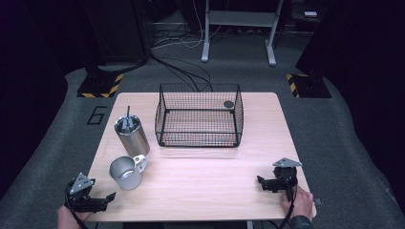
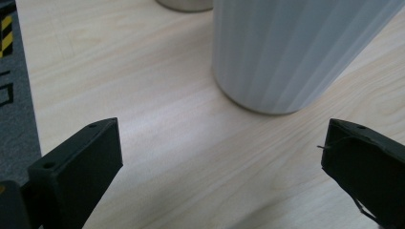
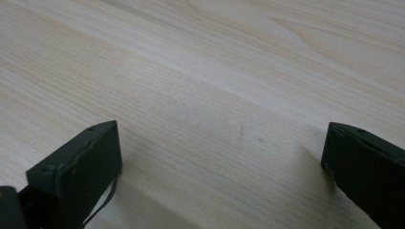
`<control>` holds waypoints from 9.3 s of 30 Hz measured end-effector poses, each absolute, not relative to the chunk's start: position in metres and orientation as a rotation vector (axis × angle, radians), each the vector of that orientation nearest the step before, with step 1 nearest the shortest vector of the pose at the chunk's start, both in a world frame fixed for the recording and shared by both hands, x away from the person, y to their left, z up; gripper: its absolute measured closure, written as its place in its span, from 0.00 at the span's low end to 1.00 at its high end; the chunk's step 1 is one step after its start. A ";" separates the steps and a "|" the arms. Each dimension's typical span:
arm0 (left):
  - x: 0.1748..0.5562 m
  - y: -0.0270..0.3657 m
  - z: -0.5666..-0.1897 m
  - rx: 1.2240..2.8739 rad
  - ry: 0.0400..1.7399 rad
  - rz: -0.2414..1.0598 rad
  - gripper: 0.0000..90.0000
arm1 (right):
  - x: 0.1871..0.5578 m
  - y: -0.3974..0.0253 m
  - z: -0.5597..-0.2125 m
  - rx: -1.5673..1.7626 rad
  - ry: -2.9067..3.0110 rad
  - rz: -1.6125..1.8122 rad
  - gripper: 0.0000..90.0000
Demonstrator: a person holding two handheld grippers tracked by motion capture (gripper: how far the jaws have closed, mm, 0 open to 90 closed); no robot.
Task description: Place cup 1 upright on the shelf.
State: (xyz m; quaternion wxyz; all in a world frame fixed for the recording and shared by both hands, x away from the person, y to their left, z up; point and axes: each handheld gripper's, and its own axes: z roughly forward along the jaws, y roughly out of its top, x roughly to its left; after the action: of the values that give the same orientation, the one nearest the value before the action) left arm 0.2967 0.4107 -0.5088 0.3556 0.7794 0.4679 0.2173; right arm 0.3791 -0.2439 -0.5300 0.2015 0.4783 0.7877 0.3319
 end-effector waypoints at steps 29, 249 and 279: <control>0.329 0.394 -0.411 1.832 1.142 0.515 0.00 | 0.379 -0.244 -0.530 1.332 2.201 0.927 0.00; 0.531 0.091 -0.287 2.012 0.828 0.634 0.05 | 0.380 -0.245 -0.530 1.327 2.207 0.932 0.00; 0.565 0.042 -0.344 2.014 0.920 0.574 0.05 | 0.380 -0.245 -0.530 1.324 2.206 0.932 0.00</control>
State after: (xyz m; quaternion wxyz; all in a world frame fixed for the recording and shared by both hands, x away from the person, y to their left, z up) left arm 0.5646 0.0424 -0.3441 0.4143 0.8014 0.3661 0.2282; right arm 0.3799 -0.2446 -0.5301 0.2010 0.4740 0.7897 0.3336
